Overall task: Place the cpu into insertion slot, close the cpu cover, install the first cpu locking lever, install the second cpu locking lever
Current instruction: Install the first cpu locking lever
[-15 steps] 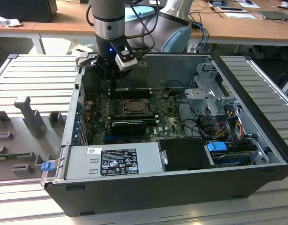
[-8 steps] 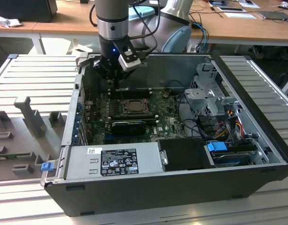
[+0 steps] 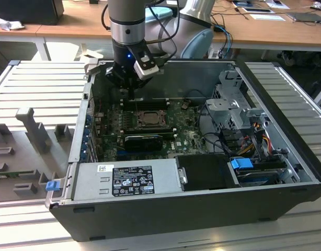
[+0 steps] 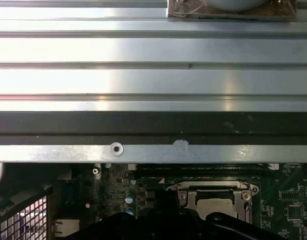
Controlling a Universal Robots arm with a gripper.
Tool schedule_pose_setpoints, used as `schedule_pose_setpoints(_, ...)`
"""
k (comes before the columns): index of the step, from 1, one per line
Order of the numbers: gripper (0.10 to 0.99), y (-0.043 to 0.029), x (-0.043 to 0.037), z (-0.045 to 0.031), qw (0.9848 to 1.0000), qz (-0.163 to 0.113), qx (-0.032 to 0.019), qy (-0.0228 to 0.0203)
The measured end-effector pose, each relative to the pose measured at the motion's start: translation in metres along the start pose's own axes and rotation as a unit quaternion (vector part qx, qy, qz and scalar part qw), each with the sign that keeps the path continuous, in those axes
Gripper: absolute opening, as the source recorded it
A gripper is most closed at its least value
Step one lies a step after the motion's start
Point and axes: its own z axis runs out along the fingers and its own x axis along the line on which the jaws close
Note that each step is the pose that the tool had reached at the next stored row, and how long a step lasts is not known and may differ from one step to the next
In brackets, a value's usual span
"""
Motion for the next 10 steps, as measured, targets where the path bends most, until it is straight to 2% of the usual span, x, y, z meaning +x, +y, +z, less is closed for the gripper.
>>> schedule_pose_setpoints(10,0.106,0.0000,-0.0070,0.0002,1.0000,0.000,0.0000,0.0000)
